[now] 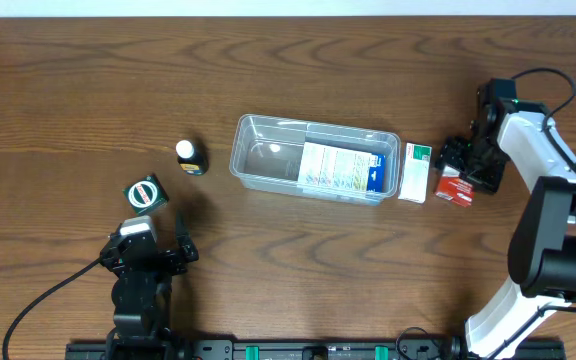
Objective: Pack container
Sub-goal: 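Move right gripper to the red medicine box and grasp it, then lift the red box with the right gripper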
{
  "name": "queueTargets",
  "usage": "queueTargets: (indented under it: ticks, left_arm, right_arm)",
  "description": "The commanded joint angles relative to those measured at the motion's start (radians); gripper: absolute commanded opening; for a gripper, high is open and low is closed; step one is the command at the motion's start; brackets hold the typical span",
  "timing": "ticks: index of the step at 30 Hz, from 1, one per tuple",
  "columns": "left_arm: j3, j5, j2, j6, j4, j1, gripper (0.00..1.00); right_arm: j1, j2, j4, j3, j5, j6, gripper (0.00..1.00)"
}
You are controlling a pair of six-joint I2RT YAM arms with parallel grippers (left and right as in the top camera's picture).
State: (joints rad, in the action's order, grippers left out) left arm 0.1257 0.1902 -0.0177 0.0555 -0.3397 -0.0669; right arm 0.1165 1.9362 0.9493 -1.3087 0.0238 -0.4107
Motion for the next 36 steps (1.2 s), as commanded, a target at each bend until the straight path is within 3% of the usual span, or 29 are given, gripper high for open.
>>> queueTargets:
  ticks: [1, 12, 18, 20, 23, 25, 30, 36]
  left_arm:
    - [-0.019, 0.002, 0.000, 0.013, -0.011, 0.004, 0.98]
    - [-0.019, 0.002, 0.000, 0.013, -0.011, 0.004, 0.98]
    - [-0.019, 0.002, 0.000, 0.013, -0.011, 0.004, 0.98]
    - [-0.019, 0.002, 0.000, 0.013, -0.011, 0.004, 0.98]
    - [-0.019, 0.002, 0.000, 0.013, -0.011, 0.004, 0.98]
    - [-0.019, 0.002, 0.000, 0.013, -0.011, 0.004, 0.98]
    - [-0.019, 0.002, 0.000, 0.013, -0.011, 0.004, 0.98]
    - [-0.019, 0.002, 0.000, 0.013, -0.011, 0.004, 0.98]
  right_arm:
    - [-0.001, 0.060, 0.000, 0.014, 0.010, -0.016, 0.70]
    - [0.000, -0.006, -0.017, -0.002, 0.009, 0.027, 0.58]
    - [-0.001, -0.040, -0.006, -0.002, 0.009, 0.034, 0.62]
    - [-0.001, -0.040, 0.005, -0.001, 0.010, 0.034, 0.47]
    - [-0.002, -0.046, 0.005, -0.001, 0.010, 0.034, 0.45]
    - [-0.005, -0.051, 0.012, -0.002, 0.010, 0.035, 0.52]
    - [-0.006, -0.051, 0.029, 0.008, 0.010, 0.061, 0.92]
    - [-0.004, -0.049, 0.005, 0.027, -0.013, 0.059, 0.90]
